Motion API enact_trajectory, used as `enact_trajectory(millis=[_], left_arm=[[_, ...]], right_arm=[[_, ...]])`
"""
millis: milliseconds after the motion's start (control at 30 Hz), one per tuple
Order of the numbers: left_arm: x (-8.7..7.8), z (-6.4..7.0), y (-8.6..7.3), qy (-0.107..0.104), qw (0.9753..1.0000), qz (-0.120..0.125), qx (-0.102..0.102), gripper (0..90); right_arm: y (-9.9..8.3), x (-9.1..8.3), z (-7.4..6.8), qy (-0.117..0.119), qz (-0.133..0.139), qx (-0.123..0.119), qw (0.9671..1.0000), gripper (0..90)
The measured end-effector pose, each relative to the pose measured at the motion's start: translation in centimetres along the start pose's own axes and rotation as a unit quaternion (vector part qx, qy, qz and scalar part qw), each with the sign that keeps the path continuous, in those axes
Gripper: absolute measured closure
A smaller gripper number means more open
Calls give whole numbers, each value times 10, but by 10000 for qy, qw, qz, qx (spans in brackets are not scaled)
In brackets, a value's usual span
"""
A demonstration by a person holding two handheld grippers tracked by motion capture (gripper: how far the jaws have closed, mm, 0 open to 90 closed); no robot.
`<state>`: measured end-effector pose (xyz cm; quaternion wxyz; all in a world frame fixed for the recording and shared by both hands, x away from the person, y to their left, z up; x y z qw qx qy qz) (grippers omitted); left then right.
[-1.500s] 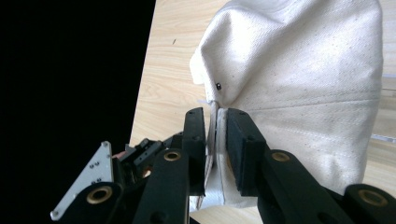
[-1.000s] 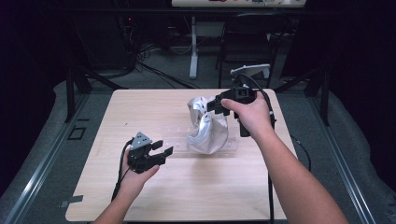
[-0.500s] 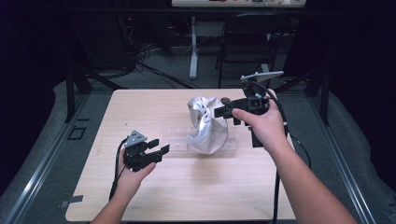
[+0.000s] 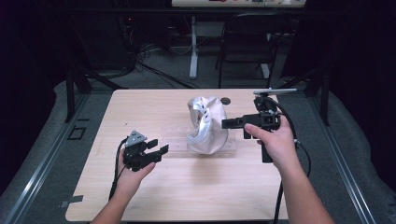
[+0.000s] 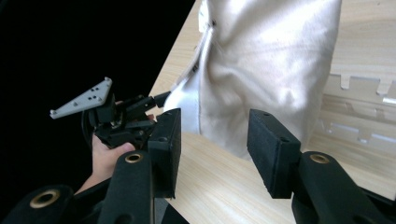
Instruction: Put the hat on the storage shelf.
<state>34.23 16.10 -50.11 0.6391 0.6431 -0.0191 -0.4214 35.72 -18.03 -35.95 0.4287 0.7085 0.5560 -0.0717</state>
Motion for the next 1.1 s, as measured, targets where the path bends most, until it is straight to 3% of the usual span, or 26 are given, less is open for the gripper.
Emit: enact_trajectory(millis=[300,800,1100], left_arm=[[0,1,0,3,10000,-45,38,468],[-1,3,0,46,9999,-6,133,467],[3,9,-1,-76,9996,-68,260,442]], right_arm=[[-20,6,5,-223,-43,-61,9997,553],[-57,5,13,-709,286,-172,9969,529],[-73,5,24,-730,358,-113,9966,517]])
Point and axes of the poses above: each handheld gripper's, and its own axes: x roughly forward along the jaws, y roughly out of its top, z roughly to its right, the point moved 2 cm from there along x, roughly forward along the jaws, and after that the axes turned 1 degree about x, right-handed, at the moved point
